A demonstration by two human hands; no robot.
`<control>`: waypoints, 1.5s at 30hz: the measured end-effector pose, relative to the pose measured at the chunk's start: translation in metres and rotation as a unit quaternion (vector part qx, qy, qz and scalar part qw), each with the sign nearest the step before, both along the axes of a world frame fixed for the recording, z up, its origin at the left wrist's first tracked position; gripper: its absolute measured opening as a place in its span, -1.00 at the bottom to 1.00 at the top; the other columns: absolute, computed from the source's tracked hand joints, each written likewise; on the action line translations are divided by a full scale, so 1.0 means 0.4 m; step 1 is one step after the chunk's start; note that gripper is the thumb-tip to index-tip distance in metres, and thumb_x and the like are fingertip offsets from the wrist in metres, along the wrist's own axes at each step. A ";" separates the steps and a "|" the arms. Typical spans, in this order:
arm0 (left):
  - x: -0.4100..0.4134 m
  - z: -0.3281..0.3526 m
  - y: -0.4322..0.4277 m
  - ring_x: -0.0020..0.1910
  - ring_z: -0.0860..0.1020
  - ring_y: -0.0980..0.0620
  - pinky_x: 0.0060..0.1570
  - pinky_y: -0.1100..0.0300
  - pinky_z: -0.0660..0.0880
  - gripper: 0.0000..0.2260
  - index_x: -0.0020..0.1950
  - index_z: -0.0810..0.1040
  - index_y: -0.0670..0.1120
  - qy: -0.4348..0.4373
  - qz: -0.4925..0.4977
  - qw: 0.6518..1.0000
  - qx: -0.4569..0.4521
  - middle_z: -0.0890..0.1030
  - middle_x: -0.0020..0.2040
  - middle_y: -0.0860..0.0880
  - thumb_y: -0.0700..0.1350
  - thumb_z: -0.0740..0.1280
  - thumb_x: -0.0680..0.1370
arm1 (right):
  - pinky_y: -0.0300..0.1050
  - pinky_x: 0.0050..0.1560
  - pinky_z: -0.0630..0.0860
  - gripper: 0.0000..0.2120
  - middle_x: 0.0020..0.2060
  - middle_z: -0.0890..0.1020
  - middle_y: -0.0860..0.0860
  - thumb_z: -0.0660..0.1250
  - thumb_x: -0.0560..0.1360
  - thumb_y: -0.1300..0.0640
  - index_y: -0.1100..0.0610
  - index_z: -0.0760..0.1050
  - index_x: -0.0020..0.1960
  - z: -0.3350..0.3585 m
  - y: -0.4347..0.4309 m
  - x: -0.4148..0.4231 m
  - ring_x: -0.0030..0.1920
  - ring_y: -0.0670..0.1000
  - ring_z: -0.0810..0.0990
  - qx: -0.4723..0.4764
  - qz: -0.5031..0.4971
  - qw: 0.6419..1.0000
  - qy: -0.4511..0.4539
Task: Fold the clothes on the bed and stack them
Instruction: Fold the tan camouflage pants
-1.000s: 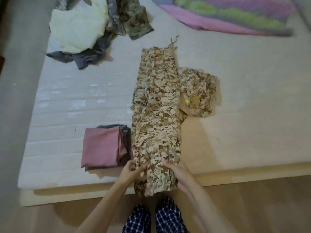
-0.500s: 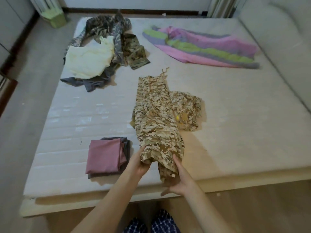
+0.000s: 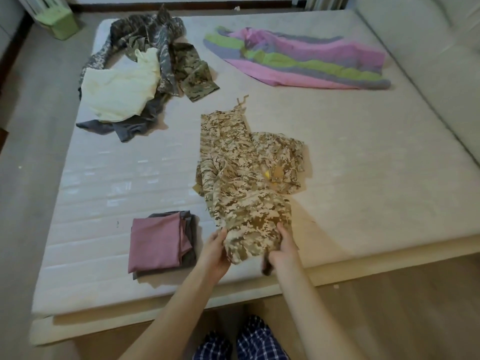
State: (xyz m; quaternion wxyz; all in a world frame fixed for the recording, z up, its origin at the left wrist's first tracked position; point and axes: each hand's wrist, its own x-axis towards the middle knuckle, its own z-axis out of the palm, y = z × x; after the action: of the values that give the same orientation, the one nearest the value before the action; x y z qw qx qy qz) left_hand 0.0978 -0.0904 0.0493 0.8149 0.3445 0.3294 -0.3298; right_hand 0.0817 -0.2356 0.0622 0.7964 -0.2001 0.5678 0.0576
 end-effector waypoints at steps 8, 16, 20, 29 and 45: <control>0.038 -0.053 0.006 0.19 0.52 -0.16 0.07 -0.14 0.52 -0.53 0.37 0.27 -0.12 0.000 -0.045 0.988 0.147 0.50 0.24 -0.16 -0.01 0.34 0.54 | 0.06 0.02 0.59 -0.33 0.11 0.61 0.10 0.49 0.34 0.28 0.09 0.31 0.38 0.098 -0.076 0.109 0.05 0.08 0.63 -0.256 0.134 0.952 -0.102; 0.342 -0.037 -0.083 -0.03 0.56 -0.09 0.05 -0.01 0.52 -0.46 0.33 0.33 -0.06 -0.083 -0.098 0.949 0.287 0.55 0.10 -0.11 0.12 0.41 0.46 | 0.02 -0.12 0.64 -0.27 -0.05 0.69 0.11 0.50 0.21 0.28 0.15 0.35 0.34 0.301 -0.211 0.146 -0.07 0.09 0.69 -0.320 0.263 0.892 -0.179; 0.373 -0.145 -0.135 0.05 0.58 -0.15 0.10 -0.04 0.54 -0.60 0.12 0.49 -0.20 -0.031 -0.137 0.947 0.290 0.58 0.11 -0.15 0.02 0.48 0.43 | -0.09 -0.23 0.64 -0.42 -0.09 0.70 0.13 0.48 0.18 0.22 0.20 0.50 0.20 0.272 -0.307 0.083 -0.09 0.10 0.69 -0.324 0.299 0.881 -0.170; 0.244 -0.293 -0.233 -0.02 0.65 -0.06 0.01 0.04 0.56 -0.88 0.10 0.53 -0.11 -0.003 0.120 0.992 0.048 0.69 -0.03 -0.09 -0.15 0.28 0.59 | 0.01 -0.01 0.53 -0.30 0.05 0.65 0.17 0.46 0.23 0.22 0.19 0.38 0.35 0.026 -0.584 -0.089 -0.01 0.12 0.66 -0.287 0.172 0.942 0.001; 0.399 -0.580 -0.213 0.21 0.51 -0.16 0.23 -0.06 0.46 -0.47 0.40 0.38 -0.17 0.049 -0.014 0.941 0.334 0.53 0.26 -0.13 0.05 0.38 0.52 | 0.24 0.35 0.26 -0.41 0.12 0.59 0.10 0.53 0.24 0.10 0.13 0.48 0.24 -0.312 -0.693 -0.115 0.25 0.20 0.47 -0.231 0.249 0.928 0.150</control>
State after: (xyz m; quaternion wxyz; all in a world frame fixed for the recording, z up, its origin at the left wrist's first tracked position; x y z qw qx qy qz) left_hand 0.2576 -0.1756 -0.1827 0.6310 0.5849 0.4553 -0.2290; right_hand 0.0359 -0.5127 -0.0626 0.5937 -0.5026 0.6100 0.1508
